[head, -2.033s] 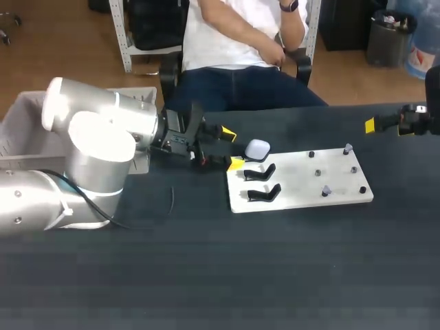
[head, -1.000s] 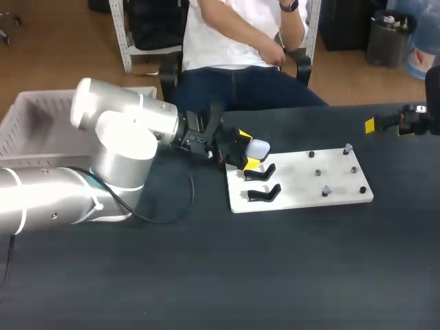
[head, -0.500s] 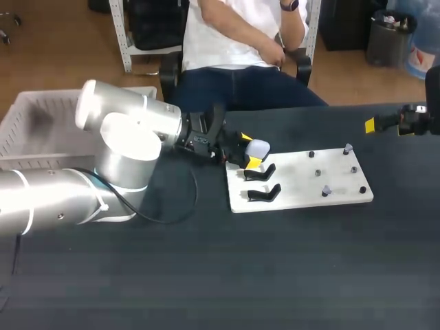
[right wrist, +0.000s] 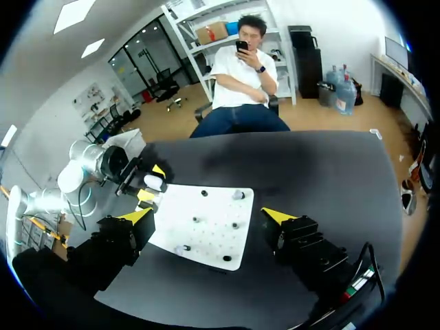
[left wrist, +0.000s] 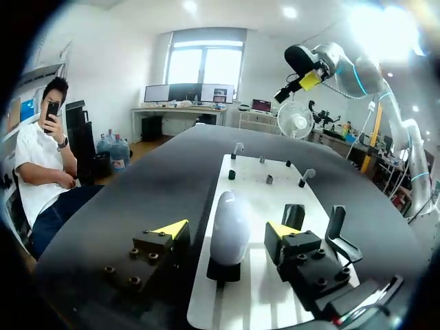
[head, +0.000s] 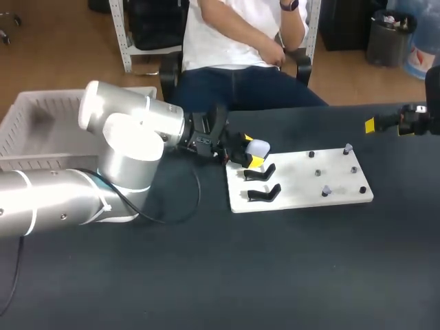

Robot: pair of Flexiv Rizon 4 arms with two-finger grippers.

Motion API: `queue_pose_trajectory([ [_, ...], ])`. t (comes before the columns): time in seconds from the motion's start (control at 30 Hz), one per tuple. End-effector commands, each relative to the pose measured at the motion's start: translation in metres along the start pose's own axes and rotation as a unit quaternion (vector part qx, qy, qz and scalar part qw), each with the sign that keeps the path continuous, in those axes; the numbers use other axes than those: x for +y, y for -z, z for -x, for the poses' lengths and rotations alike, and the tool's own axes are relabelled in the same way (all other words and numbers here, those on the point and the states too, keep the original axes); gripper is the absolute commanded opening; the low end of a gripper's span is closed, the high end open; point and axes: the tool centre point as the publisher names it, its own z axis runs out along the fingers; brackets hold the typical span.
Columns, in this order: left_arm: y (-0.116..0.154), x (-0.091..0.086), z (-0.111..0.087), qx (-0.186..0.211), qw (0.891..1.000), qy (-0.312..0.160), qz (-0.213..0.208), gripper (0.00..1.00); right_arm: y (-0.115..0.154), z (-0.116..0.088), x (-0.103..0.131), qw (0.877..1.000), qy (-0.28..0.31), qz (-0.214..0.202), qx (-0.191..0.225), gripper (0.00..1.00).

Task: Pick up each earbud case from the left stands, insert the matching earbuds, close the lid, and place the case in the box.

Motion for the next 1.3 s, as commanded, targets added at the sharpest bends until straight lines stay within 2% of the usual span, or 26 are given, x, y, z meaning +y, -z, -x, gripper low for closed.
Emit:
queue_pose_trajectory([
  [0.03,-0.0036,0.0033,0.0004,0.004,1.000,0.002,-0.004,0.67,0.0001,-0.0002,0.0002,1.000,0.000,-0.001,0.000,1.00],
  [0.23,-0.0011,0.0028,-0.0007,0.004,1.000,0.004,-0.003,0.62,0.0001,-0.0002,0.0002,1.000,0.000,-0.001,0.000,1.00],
  [0.6,-0.0002,0.0023,0.0008,0.002,1.000,0.005,-0.001,0.59,0.0001,-0.0002,0.0002,1.000,0.000,-0.001,0.000,1.00],
  [0.7,-0.0011,0.0020,0.0005,0.003,1.000,0.005,-0.003,0.55,0.0001,-0.0002,0.0002,1.000,0.000,-0.001,0.000,1.00],
  [0.73,-0.0012,0.0020,0.0004,0.003,1.000,0.005,-0.003,0.50,0.0001,-0.0002,0.0002,1.000,0.000,-0.001,0.000,1.00],
  [0.9,-0.0013,0.0022,0.0002,0.002,1.000,0.006,-0.002,0.41,0.0001,-0.0002,0.0002,1.000,0.000,-0.001,0.000,1.00],
  [1.1,-0.0011,0.0026,0.0001,0.002,1.000,0.007,-0.003,0.35,0.0001,-0.0002,0.0002,1.000,0.000,-0.001,0.000,1.00],
  [1.13,-0.0010,0.0027,0.0001,0.002,1.000,0.008,-0.003,0.32,0.0001,-0.0002,0.0002,1.000,0.000,-0.001,0.000,1.00],
  [1.2,-0.0009,0.0026,0.0001,0.001,1.000,0.008,-0.004,0.15,0.0001,-0.0002,0.0002,1.000,0.000,-0.001,0.000,1.00],
  [1.23,-0.0009,0.0026,0.0001,0.001,1.000,0.008,-0.005,0.00,0.0001,-0.0002,0.0002,1.000,0.000,-0.001,0.000,1.00],
  [1.3,-0.0008,0.0024,0.0000,0.000,1.000,0.009,-0.005,0.00,0.0001,-0.0002,0.0002,1.000,0.000,-0.001,0.000,1.00],
])
